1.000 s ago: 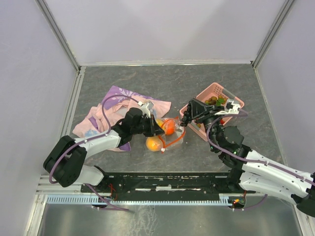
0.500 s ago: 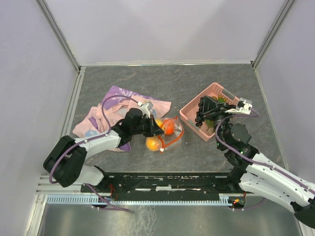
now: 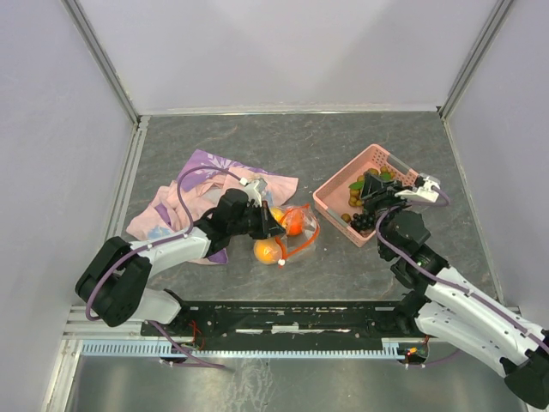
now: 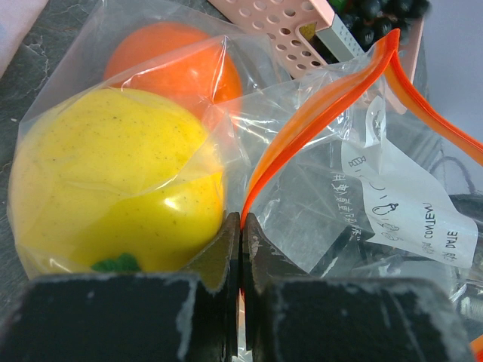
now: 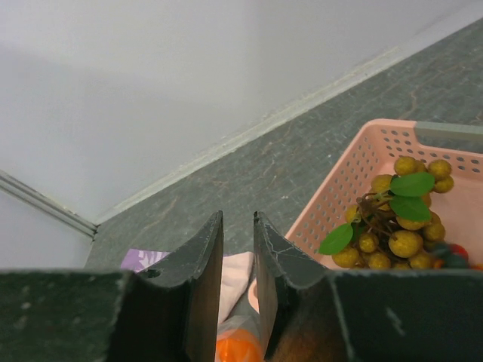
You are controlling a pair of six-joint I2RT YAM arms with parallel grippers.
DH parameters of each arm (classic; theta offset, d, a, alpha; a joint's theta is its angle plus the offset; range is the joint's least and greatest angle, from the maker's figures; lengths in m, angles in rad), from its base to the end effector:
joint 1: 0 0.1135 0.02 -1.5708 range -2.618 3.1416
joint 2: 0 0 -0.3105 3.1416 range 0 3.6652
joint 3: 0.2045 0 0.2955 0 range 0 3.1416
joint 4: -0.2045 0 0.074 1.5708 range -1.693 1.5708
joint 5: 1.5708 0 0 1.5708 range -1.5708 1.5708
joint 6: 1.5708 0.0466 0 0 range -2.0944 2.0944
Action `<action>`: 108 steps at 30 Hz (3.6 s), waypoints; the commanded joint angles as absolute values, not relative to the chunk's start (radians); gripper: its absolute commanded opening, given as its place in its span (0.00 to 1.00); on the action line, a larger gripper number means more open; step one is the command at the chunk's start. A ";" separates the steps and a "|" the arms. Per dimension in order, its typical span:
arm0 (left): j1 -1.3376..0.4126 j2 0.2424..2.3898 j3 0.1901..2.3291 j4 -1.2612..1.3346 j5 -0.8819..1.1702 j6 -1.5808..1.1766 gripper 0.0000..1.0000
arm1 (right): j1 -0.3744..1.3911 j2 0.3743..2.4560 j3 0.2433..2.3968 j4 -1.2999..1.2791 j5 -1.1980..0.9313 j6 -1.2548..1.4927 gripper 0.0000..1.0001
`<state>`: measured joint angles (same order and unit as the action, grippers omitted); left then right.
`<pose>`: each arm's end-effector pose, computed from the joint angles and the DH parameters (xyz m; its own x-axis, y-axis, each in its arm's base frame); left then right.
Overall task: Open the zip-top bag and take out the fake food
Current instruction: Place the fake fruit in the bin, then pick up the fake fruit from the zipper food storage bag.
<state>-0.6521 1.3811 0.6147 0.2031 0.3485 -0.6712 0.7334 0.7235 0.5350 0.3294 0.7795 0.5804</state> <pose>0.2376 -0.2015 0.1981 -0.8298 -0.1019 -0.5487 0.3624 0.6493 -0.6686 0.1622 0.1021 0.3388 0.1097 0.6238 -0.7738 -0.0230 0.7799 0.6255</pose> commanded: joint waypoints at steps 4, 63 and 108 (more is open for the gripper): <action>-0.652 1.361 0.603 0.184 0.337 -0.612 0.03 | 0.691 0.751 0.506 0.277 0.797 0.659 0.33; -0.647 1.225 0.873 -0.098 0.270 -0.488 0.03 | 0.646 1.060 0.904 0.128 -0.528 0.510 0.74; -0.647 1.105 0.858 -0.083 0.321 -0.554 0.03 | 0.827 1.349 0.939 -0.143 -0.049 0.401 0.42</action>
<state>-0.6510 1.1366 0.8257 -0.1253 0.2977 -0.5259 0.8230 1.3502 0.9604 -0.2386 -0.0681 0.3752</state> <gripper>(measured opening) 0.043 0.415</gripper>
